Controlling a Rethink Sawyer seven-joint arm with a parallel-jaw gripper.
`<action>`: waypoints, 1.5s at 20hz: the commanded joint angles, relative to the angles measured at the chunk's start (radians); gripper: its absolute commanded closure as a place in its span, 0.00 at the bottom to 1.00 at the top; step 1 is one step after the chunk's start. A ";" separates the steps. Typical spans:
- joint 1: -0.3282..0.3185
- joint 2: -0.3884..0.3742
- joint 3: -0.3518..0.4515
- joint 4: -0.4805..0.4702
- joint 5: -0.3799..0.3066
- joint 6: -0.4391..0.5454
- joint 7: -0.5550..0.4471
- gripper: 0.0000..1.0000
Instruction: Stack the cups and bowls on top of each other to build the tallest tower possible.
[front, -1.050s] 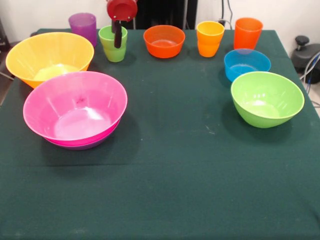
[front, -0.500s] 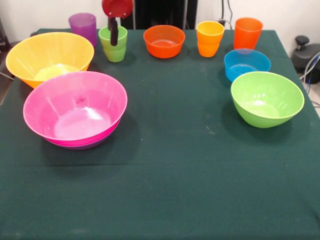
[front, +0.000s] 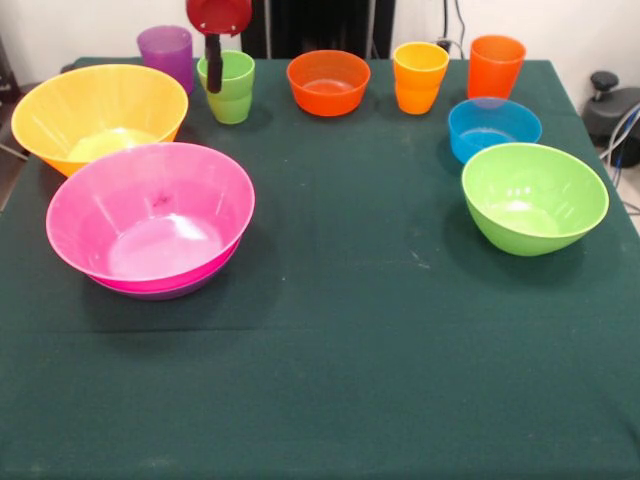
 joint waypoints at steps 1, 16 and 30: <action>0.066 0.135 0.015 -0.115 0.060 0.136 0.388 0.00; 0.164 0.311 -0.078 -0.355 0.179 0.299 0.857 0.00; 0.176 0.292 -0.079 -0.395 0.171 0.369 0.974 0.00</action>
